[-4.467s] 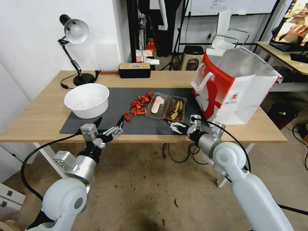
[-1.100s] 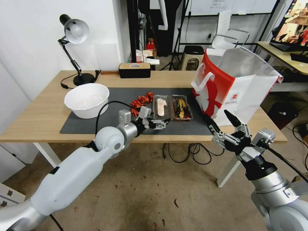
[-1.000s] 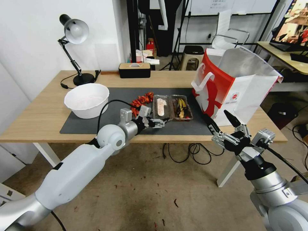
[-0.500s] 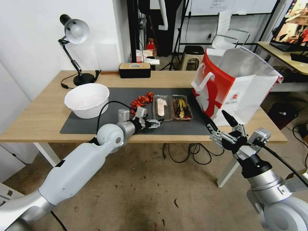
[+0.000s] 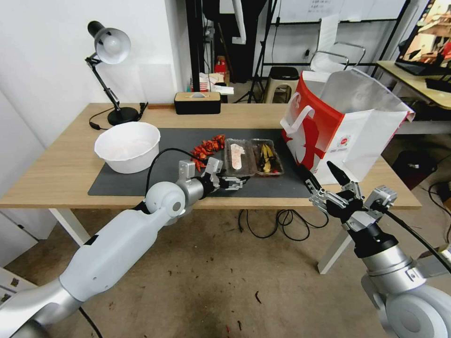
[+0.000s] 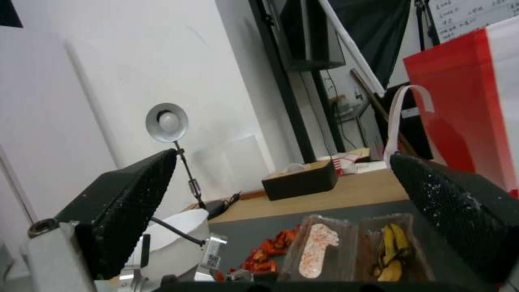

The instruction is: Close the disposable takeout box, then place it into the delivery bag.

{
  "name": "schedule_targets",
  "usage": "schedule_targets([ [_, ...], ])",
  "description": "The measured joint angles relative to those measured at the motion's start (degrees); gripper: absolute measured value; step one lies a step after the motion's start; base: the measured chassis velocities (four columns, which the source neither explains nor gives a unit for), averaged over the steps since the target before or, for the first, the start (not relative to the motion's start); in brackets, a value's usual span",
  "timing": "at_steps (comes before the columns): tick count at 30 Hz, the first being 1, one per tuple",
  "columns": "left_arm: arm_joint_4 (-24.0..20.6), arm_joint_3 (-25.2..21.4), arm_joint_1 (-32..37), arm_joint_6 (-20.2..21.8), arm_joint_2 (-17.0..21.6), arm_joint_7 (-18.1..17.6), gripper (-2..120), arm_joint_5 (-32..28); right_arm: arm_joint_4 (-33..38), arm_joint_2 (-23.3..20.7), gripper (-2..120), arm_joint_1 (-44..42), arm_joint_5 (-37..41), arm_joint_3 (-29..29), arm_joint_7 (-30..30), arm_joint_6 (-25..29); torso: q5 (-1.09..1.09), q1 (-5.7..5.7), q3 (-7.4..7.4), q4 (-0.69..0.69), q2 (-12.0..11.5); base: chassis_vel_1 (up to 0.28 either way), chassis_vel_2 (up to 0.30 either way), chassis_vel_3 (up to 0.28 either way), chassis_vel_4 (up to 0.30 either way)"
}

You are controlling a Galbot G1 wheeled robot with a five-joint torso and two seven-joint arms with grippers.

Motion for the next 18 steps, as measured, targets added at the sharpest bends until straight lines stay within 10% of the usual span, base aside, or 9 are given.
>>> schedule_targets([
  [18,-0.3,3.2,-6.0,0.1,-1.0,-0.9,100,0.1,0.6,-0.2,100,-0.3,1.9,2.8,0.1,-0.1,-0.01,0.00,0.00,0.01,0.0,0.000,0.000,0.000,0.000],
])
